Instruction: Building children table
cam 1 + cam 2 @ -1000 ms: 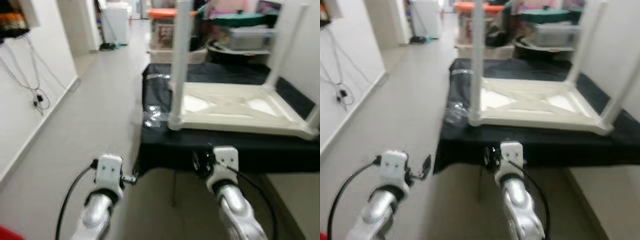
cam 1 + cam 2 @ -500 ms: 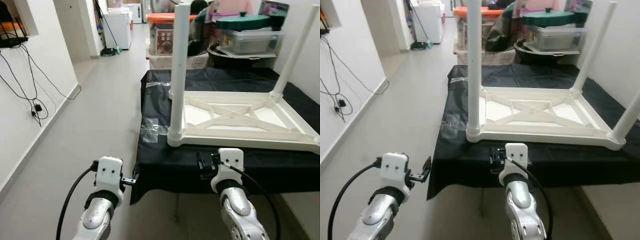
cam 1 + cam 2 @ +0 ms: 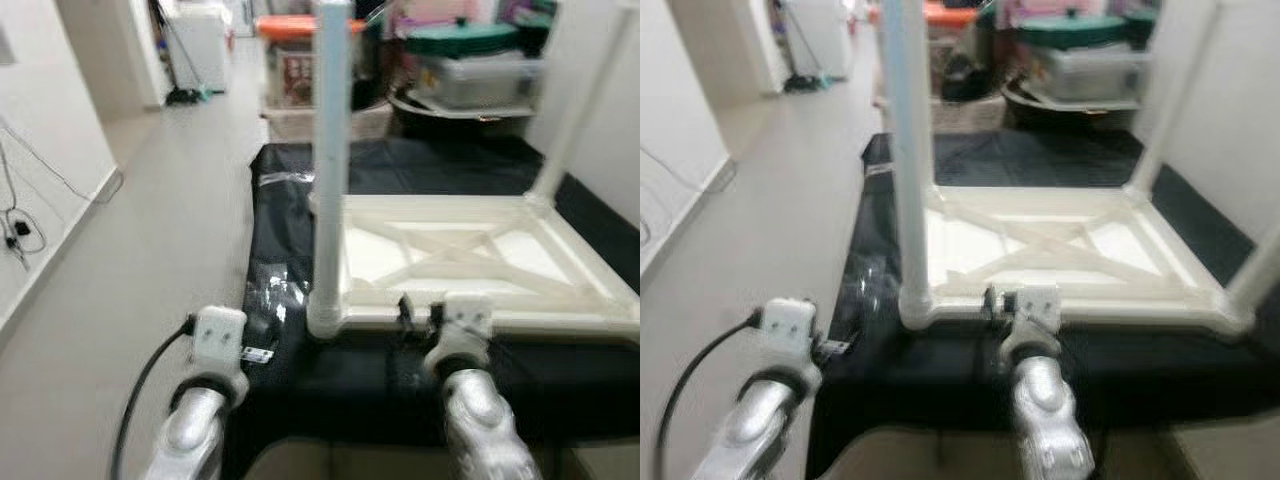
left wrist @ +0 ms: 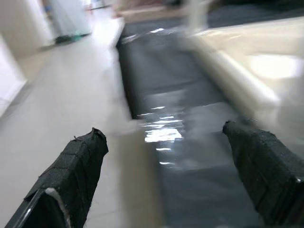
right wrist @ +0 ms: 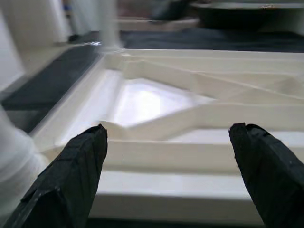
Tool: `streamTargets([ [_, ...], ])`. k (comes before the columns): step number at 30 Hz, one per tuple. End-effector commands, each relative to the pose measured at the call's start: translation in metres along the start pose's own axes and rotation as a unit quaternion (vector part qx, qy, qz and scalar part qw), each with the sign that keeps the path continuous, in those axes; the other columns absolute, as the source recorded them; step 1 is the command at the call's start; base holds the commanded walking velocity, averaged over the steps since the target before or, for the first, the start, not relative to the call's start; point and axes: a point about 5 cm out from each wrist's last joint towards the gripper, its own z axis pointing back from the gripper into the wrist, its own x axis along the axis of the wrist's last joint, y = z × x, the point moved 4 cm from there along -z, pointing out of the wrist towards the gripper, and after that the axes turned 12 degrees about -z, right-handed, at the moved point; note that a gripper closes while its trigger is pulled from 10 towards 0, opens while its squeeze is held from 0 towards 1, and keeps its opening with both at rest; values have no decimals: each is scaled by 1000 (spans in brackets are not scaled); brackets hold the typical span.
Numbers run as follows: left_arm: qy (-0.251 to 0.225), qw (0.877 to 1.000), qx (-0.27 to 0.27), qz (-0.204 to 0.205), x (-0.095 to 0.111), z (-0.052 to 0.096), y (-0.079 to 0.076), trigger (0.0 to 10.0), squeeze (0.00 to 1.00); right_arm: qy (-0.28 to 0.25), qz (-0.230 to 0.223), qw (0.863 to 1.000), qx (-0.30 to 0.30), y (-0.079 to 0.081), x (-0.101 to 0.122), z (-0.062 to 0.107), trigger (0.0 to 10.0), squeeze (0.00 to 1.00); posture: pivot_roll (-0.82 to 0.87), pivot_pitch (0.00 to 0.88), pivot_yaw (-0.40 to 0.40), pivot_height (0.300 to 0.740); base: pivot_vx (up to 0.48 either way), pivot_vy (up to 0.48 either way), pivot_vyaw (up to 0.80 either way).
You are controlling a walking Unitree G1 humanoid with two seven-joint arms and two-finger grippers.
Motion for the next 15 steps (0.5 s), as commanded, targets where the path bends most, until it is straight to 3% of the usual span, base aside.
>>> streamTargets([
  [1, -3, 1000, -5, 6, 2, 0, -5, 10000, 0, 4, 0, 1000, -10, -8, -2, 1, 10000, 0, 107, 31, -33, 740, 0, 0, 0],
  [10, -3, 1000, -8, -1, 1, 2, -8, 10000, 0, 1, 3, 1000, -11, -12, 0, -1, 10000, 0, 104, 24, -30, 740, 0, 0, 0],
  [15, -1, 999, -36, 10, 0, 4, -15, 10000, 0, 18, -30, 999, 14, -21, 1, -9, 10000, 0, 105, 24, -33, 740, 0, 0, 0],
])
